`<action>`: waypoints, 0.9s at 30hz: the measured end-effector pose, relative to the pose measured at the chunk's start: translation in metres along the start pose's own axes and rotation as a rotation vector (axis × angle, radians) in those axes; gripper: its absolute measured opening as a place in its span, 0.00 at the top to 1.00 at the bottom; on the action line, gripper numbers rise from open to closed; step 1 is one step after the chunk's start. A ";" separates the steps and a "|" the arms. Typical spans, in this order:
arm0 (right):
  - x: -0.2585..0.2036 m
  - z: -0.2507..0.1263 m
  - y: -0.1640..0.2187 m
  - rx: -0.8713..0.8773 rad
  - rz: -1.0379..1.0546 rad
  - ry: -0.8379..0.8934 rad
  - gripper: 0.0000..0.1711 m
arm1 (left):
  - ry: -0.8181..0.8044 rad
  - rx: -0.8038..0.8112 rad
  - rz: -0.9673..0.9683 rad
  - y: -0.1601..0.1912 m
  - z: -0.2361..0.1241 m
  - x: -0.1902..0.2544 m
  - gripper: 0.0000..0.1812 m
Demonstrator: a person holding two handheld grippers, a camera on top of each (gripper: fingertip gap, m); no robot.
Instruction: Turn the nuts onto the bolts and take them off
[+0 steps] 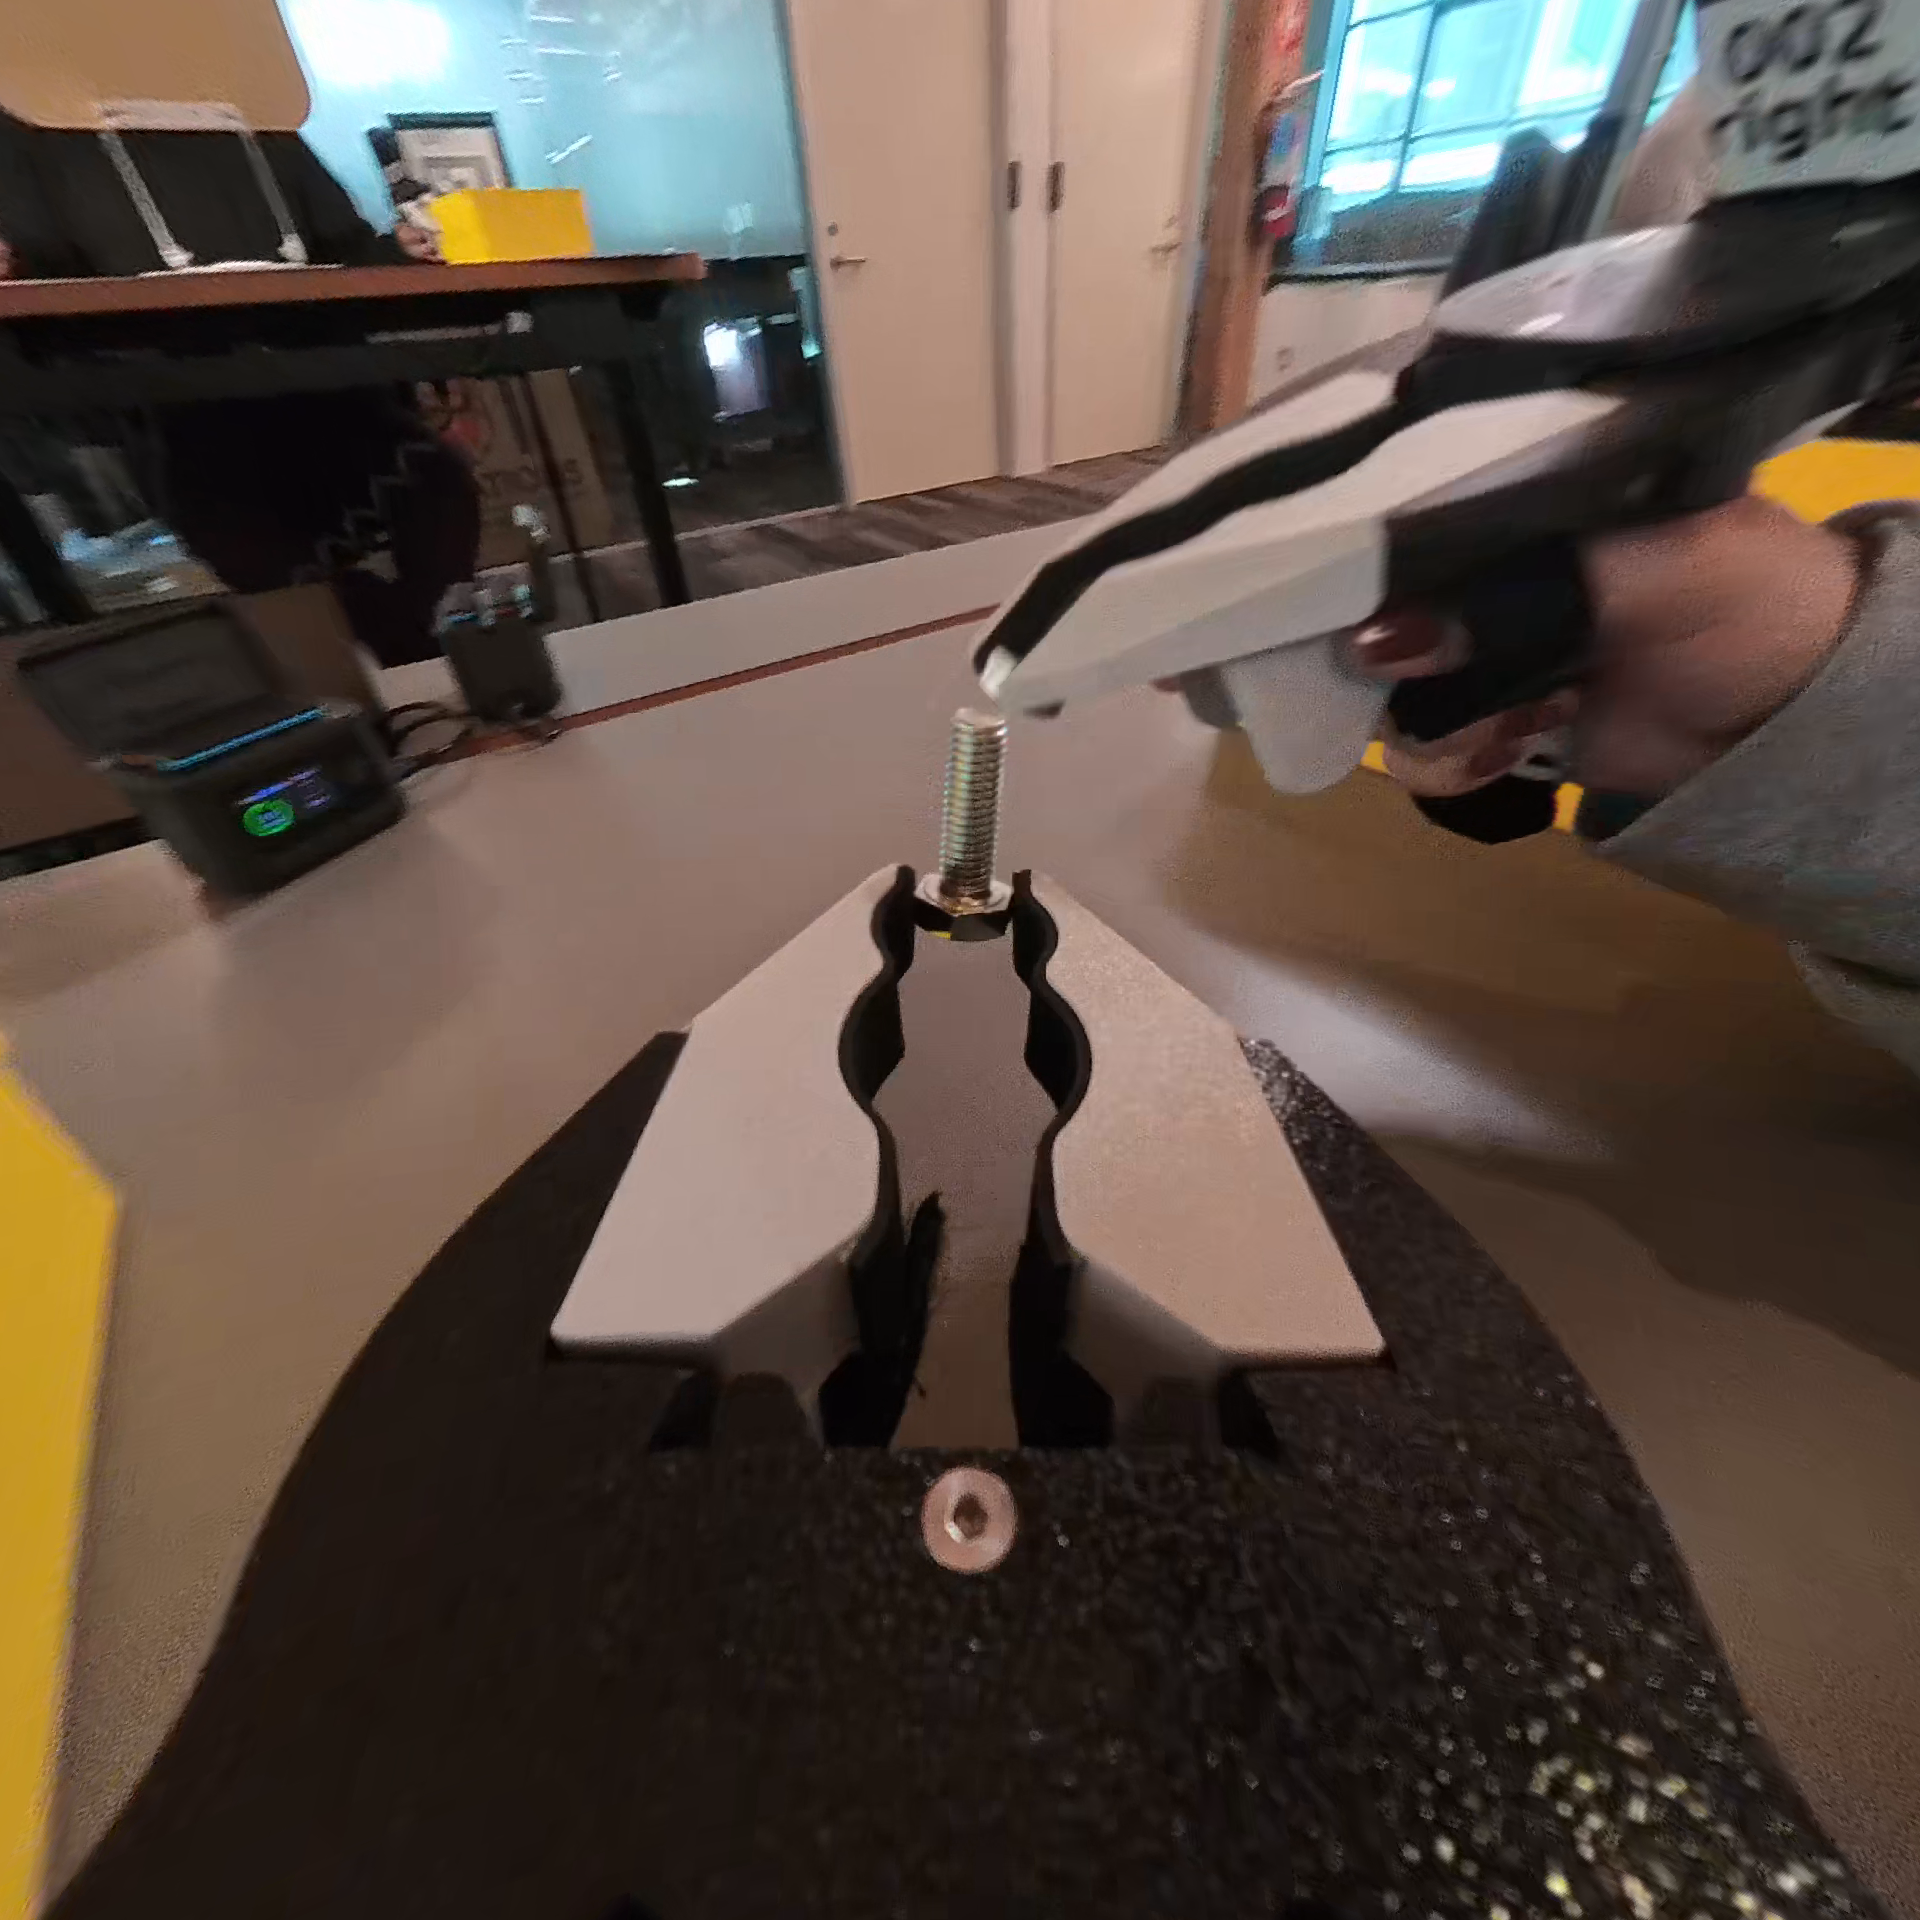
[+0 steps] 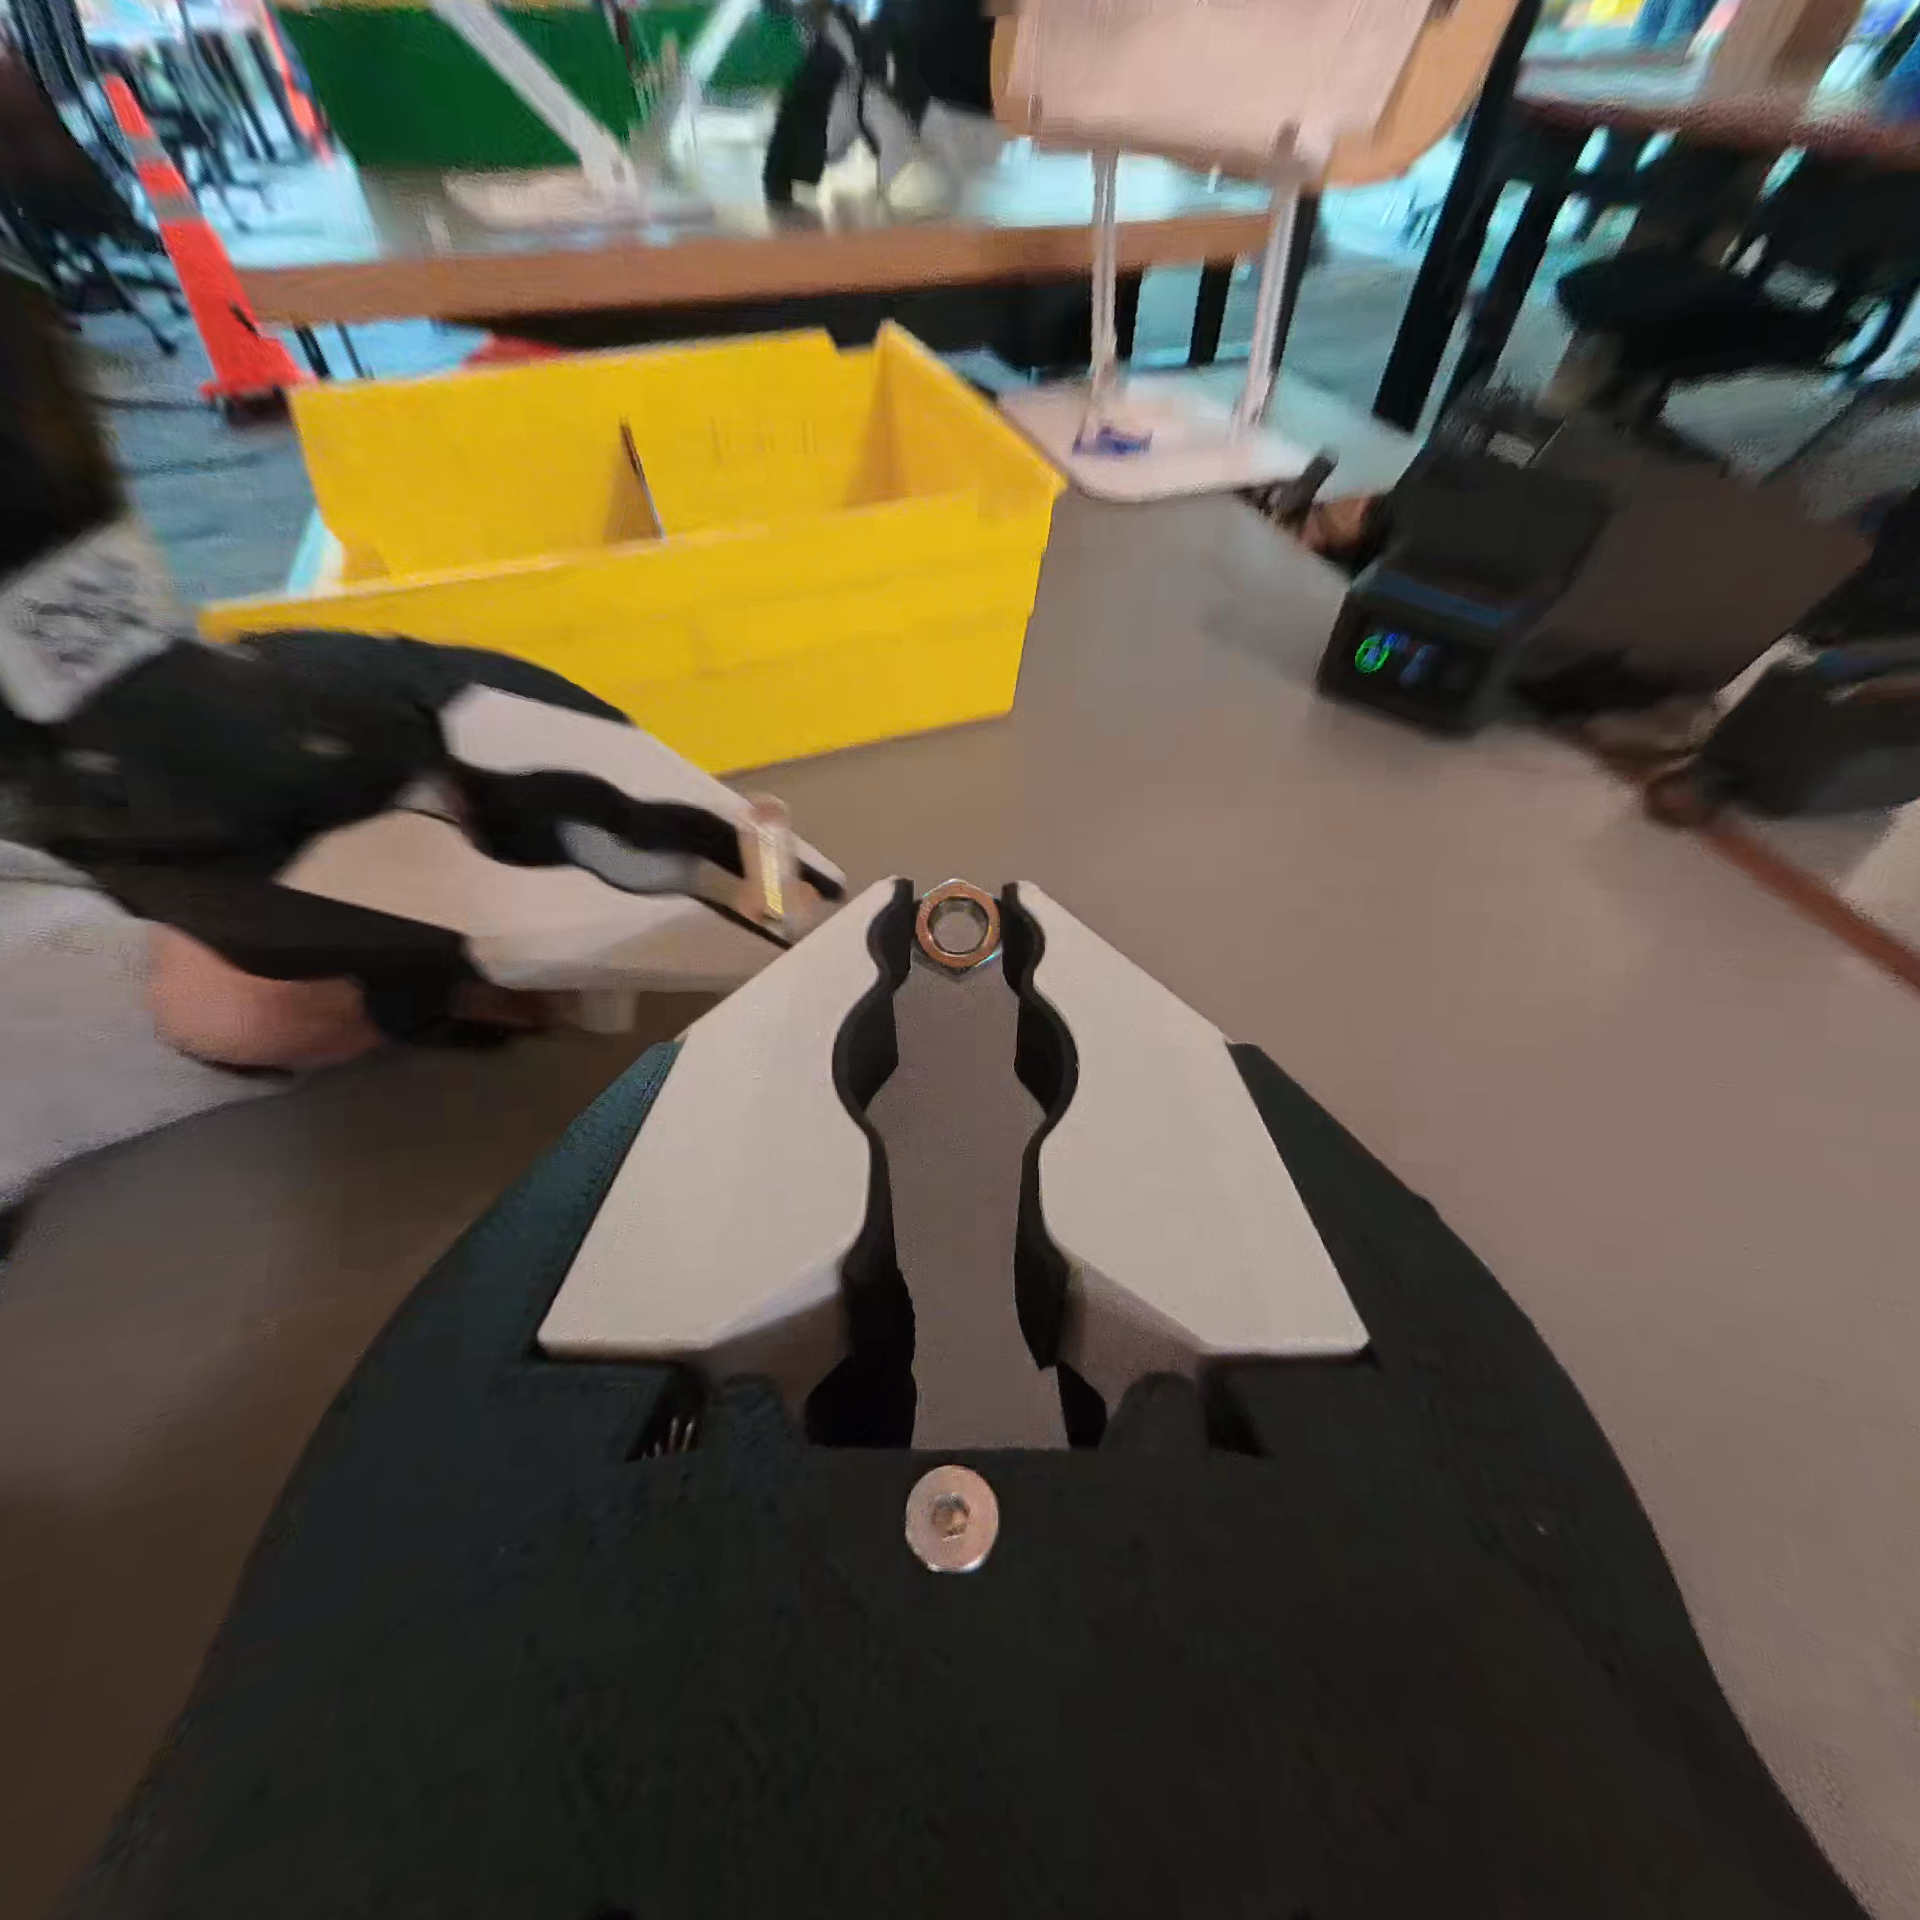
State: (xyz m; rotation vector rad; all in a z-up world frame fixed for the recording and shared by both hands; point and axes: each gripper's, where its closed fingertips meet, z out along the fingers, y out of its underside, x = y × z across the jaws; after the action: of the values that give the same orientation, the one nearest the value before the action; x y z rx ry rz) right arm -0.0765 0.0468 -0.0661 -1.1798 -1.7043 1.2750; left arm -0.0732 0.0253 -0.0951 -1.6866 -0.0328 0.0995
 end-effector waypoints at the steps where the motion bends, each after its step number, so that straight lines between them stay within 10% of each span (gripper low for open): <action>1: -0.004 -0.011 -0.006 0.011 -0.023 0.005 0.91 | 0.043 0.014 -0.007 -0.003 0.007 0.006 0.91; 27: -0.056 -0.053 -0.002 -0.175 -0.167 -0.341 0.91 | 0.506 0.117 0.062 -0.013 0.001 0.077 0.91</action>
State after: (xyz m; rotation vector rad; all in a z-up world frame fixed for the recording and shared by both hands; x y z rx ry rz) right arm -0.0098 0.0116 -0.0499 -0.9282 -2.1515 1.2989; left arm 0.0036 0.0345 -0.0856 -1.5547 0.3969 -0.2757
